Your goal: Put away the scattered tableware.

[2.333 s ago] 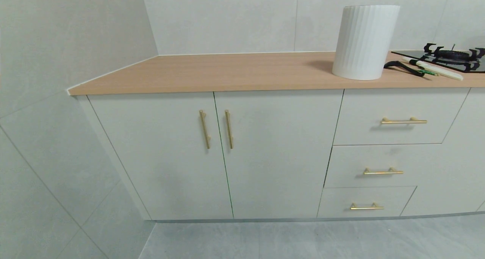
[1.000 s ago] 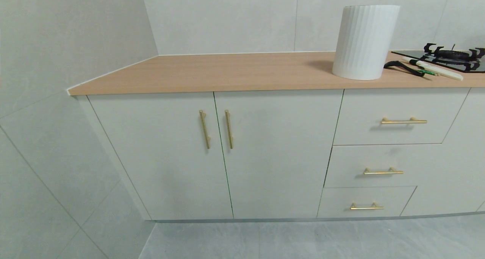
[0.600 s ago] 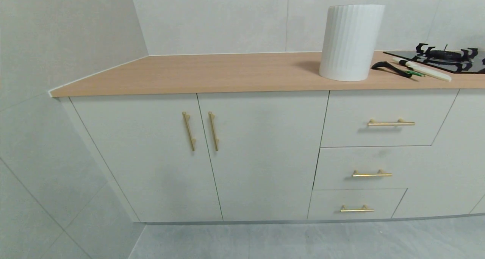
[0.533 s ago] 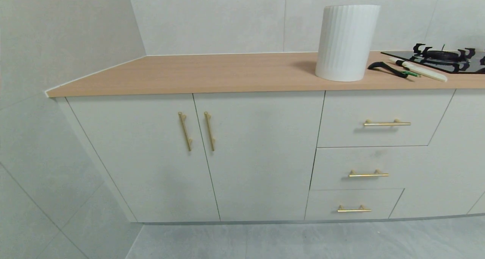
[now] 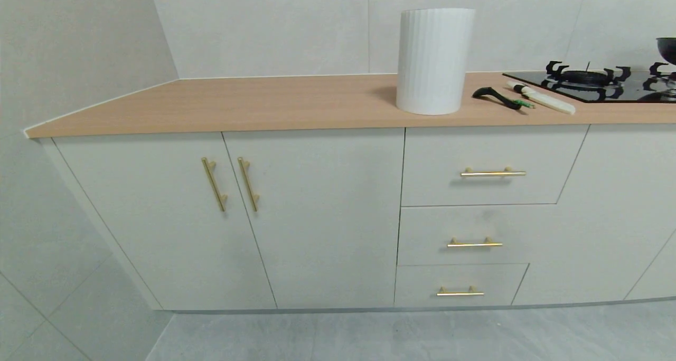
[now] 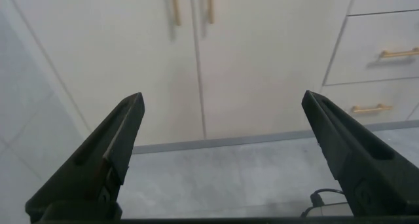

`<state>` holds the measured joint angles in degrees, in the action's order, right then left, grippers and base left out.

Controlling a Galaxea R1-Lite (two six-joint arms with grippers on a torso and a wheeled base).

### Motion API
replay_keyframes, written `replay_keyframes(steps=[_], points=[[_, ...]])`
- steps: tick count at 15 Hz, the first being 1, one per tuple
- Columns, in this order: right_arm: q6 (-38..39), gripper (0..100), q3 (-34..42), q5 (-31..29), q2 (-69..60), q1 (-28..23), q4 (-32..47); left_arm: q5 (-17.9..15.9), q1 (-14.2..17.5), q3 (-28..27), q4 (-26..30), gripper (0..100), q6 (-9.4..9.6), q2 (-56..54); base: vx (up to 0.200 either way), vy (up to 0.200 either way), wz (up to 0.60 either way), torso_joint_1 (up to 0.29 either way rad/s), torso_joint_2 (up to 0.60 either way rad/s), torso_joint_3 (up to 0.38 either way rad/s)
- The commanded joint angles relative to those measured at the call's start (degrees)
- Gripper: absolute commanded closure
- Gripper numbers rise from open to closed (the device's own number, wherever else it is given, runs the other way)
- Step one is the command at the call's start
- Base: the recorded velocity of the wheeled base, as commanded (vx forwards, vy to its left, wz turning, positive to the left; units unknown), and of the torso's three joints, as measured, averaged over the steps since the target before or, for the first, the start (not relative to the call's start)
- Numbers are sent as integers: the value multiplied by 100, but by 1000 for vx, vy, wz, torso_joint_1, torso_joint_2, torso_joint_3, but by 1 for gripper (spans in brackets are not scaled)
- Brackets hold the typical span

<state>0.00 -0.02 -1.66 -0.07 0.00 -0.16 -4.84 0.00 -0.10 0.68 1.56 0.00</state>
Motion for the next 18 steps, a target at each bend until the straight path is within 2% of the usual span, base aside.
replay_keyframes(steps=[1,12,15,18], points=[[0,0,2,-1,7,0,-2,1,0,1,2,0,2,0,0,0,0,0,0,0],[9,0,2,-1,7,0,-2,1,0,1,2,0,2,0,0,0,0,0,0,0],[9,0,-6,-1,7,0,-2,-26,0,1,2,0,64,0,200,0,0,-1,-1,2],[9,0,2,-10,7,0,-2,-35,0,1,2,0,20,0,0,0,0,0,0,0]])
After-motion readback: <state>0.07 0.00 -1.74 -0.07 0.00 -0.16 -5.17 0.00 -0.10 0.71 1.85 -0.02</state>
